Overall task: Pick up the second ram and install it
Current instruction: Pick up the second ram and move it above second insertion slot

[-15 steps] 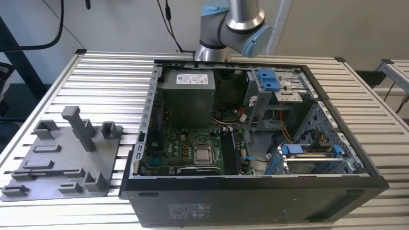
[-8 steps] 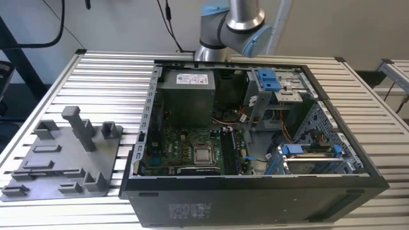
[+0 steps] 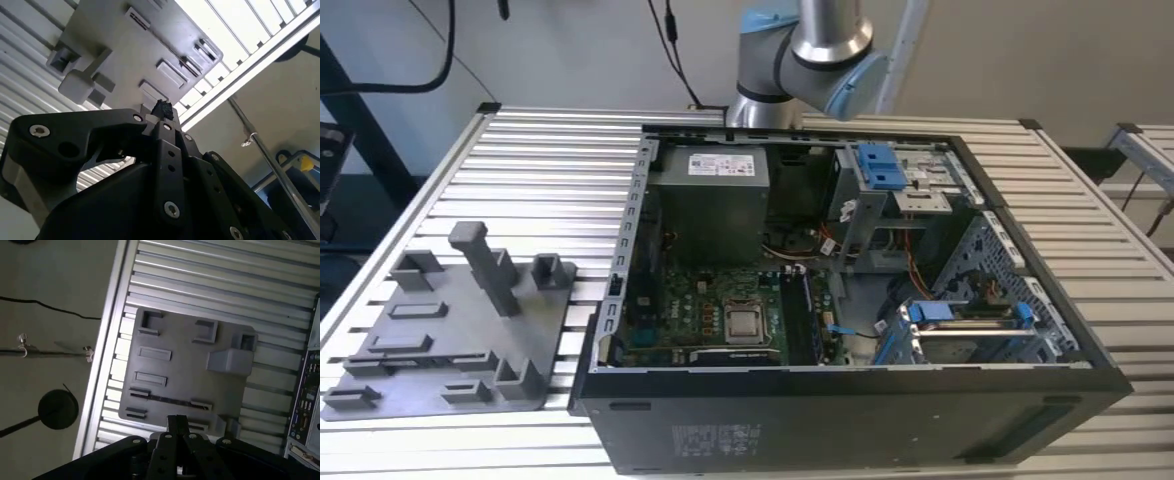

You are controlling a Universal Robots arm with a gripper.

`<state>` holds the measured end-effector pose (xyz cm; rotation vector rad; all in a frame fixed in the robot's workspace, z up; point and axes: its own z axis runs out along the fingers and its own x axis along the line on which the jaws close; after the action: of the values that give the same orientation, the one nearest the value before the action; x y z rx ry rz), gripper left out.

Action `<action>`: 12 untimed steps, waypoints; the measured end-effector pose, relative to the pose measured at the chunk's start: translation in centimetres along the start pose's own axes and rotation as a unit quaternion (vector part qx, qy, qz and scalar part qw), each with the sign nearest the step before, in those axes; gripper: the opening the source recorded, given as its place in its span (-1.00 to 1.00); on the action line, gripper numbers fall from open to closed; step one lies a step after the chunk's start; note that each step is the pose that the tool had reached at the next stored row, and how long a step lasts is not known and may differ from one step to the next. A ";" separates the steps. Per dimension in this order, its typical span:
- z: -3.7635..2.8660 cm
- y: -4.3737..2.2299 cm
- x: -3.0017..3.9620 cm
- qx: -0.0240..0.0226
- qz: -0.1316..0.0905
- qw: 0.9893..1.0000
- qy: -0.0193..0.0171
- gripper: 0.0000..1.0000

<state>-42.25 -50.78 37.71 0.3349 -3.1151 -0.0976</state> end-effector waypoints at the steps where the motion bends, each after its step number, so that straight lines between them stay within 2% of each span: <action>1: 0.00 0.00 0.00 0.000 -0.004 1.000 0.000 -0.79; 4: 0.02 0.00 0.02 0.000 -0.022 1.000 0.001 -0.79; 7: 0.00 0.01 0.01 0.000 -0.045 0.999 0.003 -0.79; 12: 0.00 0.00 0.01 0.000 -0.083 0.997 0.005 -0.79</action>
<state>-42.26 -50.78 37.71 0.5926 -3.0717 -0.0961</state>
